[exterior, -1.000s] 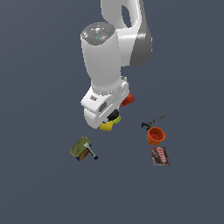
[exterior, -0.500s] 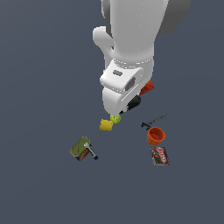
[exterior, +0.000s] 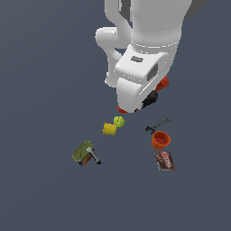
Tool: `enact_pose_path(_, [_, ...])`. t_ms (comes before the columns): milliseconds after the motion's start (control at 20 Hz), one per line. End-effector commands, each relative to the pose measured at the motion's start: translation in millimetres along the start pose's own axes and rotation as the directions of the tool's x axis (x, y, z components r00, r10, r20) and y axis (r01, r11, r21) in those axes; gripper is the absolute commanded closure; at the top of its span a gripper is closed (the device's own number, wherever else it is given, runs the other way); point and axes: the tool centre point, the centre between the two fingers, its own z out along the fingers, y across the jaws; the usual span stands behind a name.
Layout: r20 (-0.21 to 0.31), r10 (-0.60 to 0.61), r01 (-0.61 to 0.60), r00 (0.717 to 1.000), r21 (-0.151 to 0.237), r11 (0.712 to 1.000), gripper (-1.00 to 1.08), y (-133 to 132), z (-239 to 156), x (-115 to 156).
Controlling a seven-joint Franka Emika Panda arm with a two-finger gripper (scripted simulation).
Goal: Pick up a designated object from a clutter of objects.
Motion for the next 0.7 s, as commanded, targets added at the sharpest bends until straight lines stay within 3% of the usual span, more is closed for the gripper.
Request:
enact_pose_path(0, [-0.004, 0.0, 0.0, 1.0, -0.004, 1.0, 1.08, -0.5, -5.9, 2.7])
enact_pose_path(300, [-0.001, 0.0, 0.0, 1.0, 0.0, 1.0, 1.08, -0.1, -7.6, -0.7])
enact_pose_path(650, [-0.001, 0.0, 0.0, 1.0, 0.001, 1.0, 1.08, 1.6, -41.2, -12.8])
